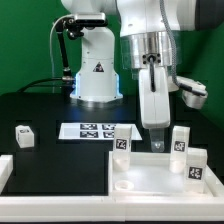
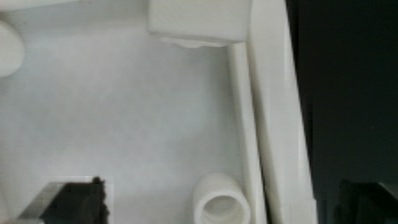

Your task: Assemble square table

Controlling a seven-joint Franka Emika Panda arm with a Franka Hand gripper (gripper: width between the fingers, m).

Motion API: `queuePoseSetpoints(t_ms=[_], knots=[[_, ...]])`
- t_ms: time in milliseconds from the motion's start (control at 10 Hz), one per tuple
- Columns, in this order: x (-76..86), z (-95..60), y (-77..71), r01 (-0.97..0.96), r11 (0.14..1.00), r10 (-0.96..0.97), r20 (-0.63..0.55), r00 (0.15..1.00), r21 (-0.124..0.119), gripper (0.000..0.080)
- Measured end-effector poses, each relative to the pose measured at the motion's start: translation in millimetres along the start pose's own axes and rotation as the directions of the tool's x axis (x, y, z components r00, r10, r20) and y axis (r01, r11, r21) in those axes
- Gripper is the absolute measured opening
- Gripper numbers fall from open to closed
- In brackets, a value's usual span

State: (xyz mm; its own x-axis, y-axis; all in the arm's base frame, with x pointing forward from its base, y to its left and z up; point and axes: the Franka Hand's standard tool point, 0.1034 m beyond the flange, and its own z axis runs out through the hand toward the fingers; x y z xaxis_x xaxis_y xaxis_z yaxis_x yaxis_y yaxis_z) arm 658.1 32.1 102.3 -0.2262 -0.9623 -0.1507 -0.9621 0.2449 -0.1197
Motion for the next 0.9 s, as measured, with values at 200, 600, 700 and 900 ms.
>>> queuePoseSetpoints(t_ms=[200,600,700,900], knots=[[28.3,-7.8,9.3,0.132,0.991,-0.131,-0.011,0.991,0.033,0.0649],[99.1,-44.5,28.3,0.406,0.911,-0.404,-0.042,0.914,0.068,0.0649],[95.9,-41.5,29.4,0.475,0.878,-0.473,-0.045,0.880,0.061,0.0649],[97.0,-41.1,29.6,0.595,0.802,-0.593,-0.054,0.803,0.053,0.0649]])
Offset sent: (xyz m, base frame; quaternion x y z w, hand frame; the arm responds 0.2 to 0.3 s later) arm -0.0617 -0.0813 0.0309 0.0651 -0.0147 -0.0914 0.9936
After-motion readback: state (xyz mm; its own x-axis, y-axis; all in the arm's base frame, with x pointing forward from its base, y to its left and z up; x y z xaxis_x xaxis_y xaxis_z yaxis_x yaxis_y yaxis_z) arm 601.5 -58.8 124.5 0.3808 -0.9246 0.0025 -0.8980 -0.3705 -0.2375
